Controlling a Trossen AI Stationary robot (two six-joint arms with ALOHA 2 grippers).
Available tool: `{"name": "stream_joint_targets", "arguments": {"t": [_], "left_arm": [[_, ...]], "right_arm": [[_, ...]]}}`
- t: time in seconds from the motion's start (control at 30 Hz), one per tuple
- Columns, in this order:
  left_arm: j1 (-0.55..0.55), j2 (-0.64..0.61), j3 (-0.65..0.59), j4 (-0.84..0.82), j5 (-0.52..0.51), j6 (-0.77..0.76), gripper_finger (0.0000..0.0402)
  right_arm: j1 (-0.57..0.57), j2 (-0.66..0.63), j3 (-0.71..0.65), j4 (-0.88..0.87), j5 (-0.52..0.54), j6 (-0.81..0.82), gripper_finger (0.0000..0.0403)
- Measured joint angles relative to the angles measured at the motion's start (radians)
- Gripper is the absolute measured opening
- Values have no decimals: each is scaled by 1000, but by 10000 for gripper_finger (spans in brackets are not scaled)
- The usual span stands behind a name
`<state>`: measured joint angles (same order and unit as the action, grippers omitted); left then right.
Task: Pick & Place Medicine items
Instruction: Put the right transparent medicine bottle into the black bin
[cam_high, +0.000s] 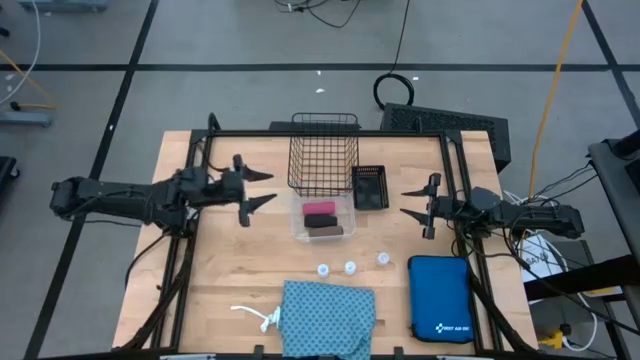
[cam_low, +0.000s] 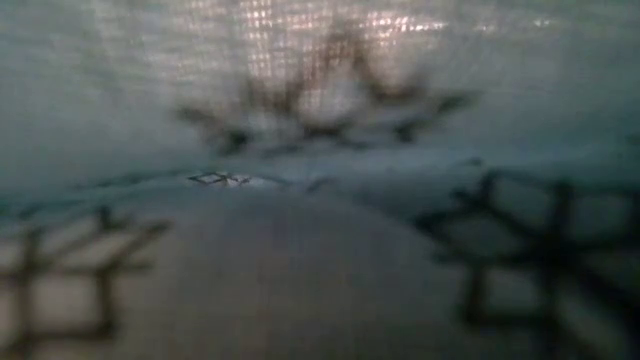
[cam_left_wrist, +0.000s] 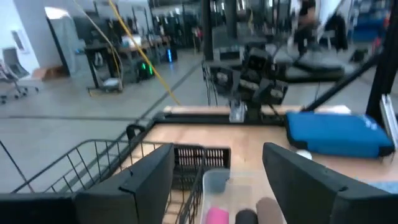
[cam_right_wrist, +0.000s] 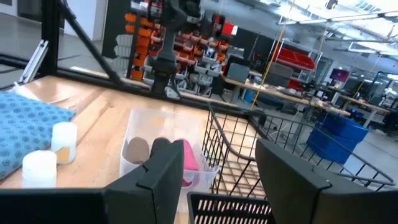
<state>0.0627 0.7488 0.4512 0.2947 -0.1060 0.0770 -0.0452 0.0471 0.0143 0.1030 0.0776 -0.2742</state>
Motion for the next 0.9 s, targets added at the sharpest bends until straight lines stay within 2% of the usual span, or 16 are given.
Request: {"name": "stream_joint_targets", "arguments": {"t": [0.2,0.57,0.63,0.77,0.9], "left_arm": [[10,-85,-97,71,0,-39,247],[9,-80,-107,66,0,-56,266],[9,-80,-107,66,0,-54,265],[9,-80,-107,67,0,-56,258],[9,-80,-107,67,0,-56,250]], "right_arm": [[-3,0,0,133,55,-114,192],[-3,0,0,207,50,-123,192],[-3,0,0,234,37,-27,191],[-2,0,0,270,-4,265,189],[-3,3,0,329,-1,367,192]]}}
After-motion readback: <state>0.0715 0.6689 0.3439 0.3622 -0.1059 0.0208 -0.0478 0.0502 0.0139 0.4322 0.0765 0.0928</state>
